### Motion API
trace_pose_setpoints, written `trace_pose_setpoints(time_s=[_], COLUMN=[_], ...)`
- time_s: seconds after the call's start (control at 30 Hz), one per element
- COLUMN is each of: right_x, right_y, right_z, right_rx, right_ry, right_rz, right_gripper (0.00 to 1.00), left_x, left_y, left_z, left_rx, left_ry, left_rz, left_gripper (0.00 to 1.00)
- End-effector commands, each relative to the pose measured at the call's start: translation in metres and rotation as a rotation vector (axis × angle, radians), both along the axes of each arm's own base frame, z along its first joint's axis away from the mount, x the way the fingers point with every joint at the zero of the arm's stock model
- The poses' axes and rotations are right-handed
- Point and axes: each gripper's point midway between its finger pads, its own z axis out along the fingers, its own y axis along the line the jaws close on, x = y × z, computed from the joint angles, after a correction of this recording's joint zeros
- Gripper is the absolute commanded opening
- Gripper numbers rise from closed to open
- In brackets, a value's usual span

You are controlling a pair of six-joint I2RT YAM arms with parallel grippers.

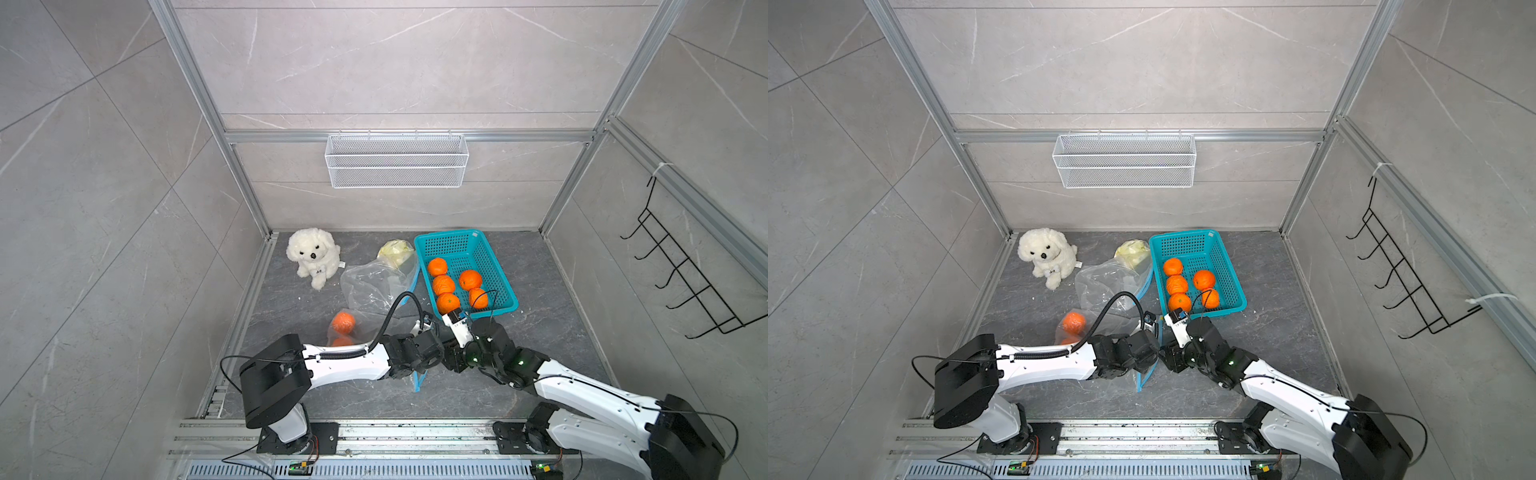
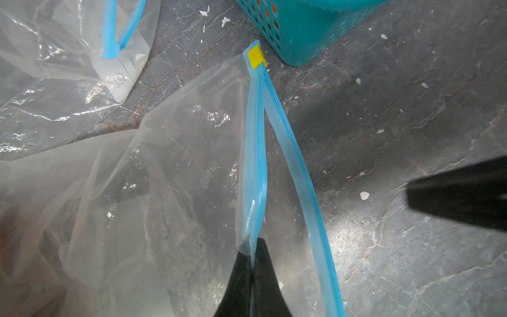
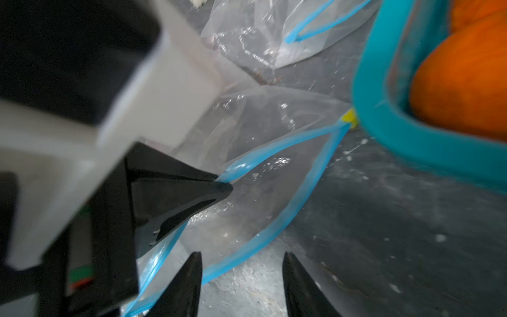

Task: Open the zip-top bag and take out the orange
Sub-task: Pick up the orange from the zipper food storage bag.

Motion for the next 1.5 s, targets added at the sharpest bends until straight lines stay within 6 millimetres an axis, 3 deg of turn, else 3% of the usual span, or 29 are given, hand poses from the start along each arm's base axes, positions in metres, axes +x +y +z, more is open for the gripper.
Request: trace_pose_setpoints(time_s=[0.0, 0.2, 0.37, 0.53, 0.73, 0.83, 0.93, 1.1, 1.23, 1.33, 1.4, 1.47], right_x=[0.001, 0.006, 0.015, 0.022, 0.03, 0.034, 0.033, 0.034, 0.032, 0.028, 0.026, 0.023], right_y=[0.029, 0.059, 0.073, 0.079, 0.081, 0.074, 0.072, 0.069, 0.067, 0.071, 0.073, 0.075], right_z=[0.021, 0.012, -0.009, -0.031, -0.044, -0.051, -0.053, -0.052, -0.054, -0.055, -0.056, -0.056], right_rx=[0.117, 0.141, 0.115, -0.004, -0.037, -0.058, -0.066, -0.06, -0.065, -0.052, -0.052, -0.054], right_ry=[-0.041, -0.045, -0.021, -0.05, -0.048, -0.055, -0.053, -0.063, -0.065, -0.063, -0.06, -0.056], right_rz=[0.068, 0.159, 0.159, 0.125, 0.082, 0.043, 0.038, 0.026, 0.028, 0.058, 0.071, 0.094], right_gripper=[0.47, 0.46, 0.45, 0.45, 0.45, 0.45, 0.45, 0.46, 0.47, 0.47, 0.48, 0.48], left_x=[0.001, -0.003, -0.001, 0.004, 0.01, 0.012, 0.016, 0.035, 0.055, 0.055, 0.052, 0.049], left_y=[-0.017, -0.02, -0.015, -0.008, 0.002, 0.015, 0.034, 0.076, 0.145, 0.198, 0.22, 0.228], left_z=[0.045, 0.066, 0.081, 0.095, 0.097, 0.101, 0.108, 0.113, 0.086, 0.066, 0.052, 0.038], left_rx=[-0.168, -0.28, -0.368, -0.421, -0.512, -0.519, -0.534, -0.543, -0.428, -0.272, -0.204, -0.18], left_ry=[-0.023, 0.005, 0.007, 0.007, 0.047, 0.031, 0.009, -0.026, -0.082, -0.169, -0.19, -0.183], left_rz=[-0.022, -0.059, -0.06, -0.062, -0.053, -0.027, 0.015, 0.128, 0.385, 0.581, 0.661, 0.701], left_gripper=[0.0, 0.0, 0.0, 0.0, 0.01, 0.09, 0.32, 0.39, 0.48, 0.51, 0.52, 0.52])
